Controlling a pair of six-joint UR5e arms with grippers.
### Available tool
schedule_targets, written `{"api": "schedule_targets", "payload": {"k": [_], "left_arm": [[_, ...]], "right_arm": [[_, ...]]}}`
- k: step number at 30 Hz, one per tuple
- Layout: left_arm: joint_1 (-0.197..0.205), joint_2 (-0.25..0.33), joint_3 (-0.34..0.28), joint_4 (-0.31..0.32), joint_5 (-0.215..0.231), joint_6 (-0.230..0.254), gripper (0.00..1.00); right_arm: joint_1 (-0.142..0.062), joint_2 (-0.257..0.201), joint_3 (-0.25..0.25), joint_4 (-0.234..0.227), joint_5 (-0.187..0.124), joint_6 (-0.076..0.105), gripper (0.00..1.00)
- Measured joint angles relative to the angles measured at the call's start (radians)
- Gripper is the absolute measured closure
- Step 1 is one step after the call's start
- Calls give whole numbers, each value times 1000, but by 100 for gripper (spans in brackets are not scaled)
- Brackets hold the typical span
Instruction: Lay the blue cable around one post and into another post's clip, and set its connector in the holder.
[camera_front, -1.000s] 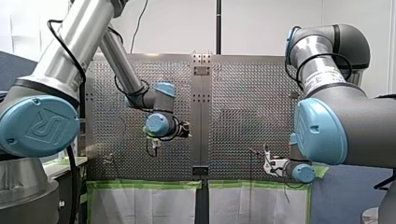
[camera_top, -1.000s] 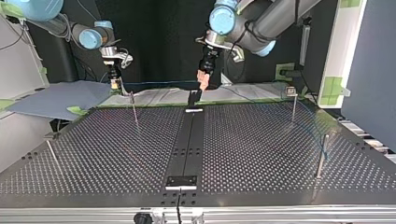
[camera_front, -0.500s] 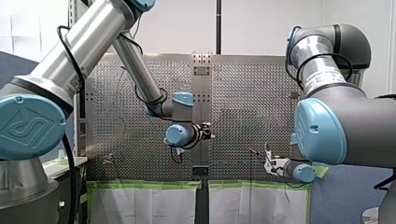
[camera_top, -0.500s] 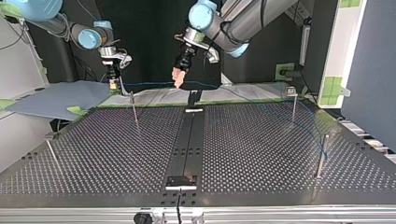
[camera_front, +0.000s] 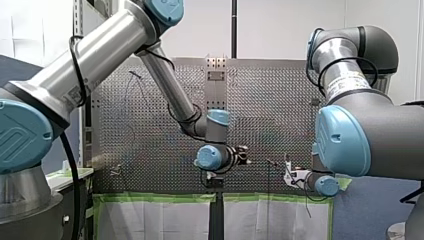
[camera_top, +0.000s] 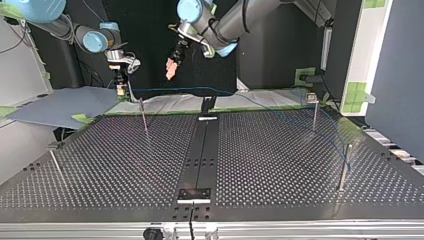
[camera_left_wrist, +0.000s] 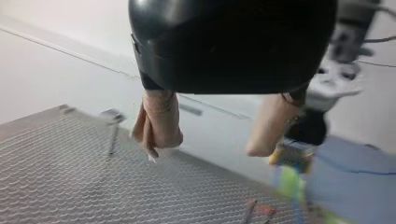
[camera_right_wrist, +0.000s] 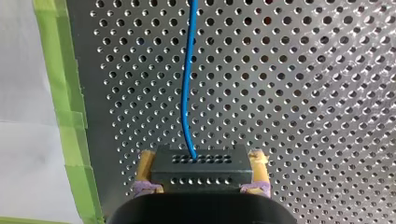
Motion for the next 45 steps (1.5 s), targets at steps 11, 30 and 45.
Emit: {"api": "schedule_targets", "payload": {"k": [11, 30, 45], "left_arm": [[-118, -118, 118, -21, -3, 17, 0], [-125, -297, 197, -123, 57, 102, 0], [-65, -306, 326, -227, 29, 210, 0]], "right_arm": [[0, 0, 0, 8, 0, -15, 100], [-4, 0, 0, 19, 0, -30, 100], [-5, 0, 0, 22, 0, -40, 100]]}}
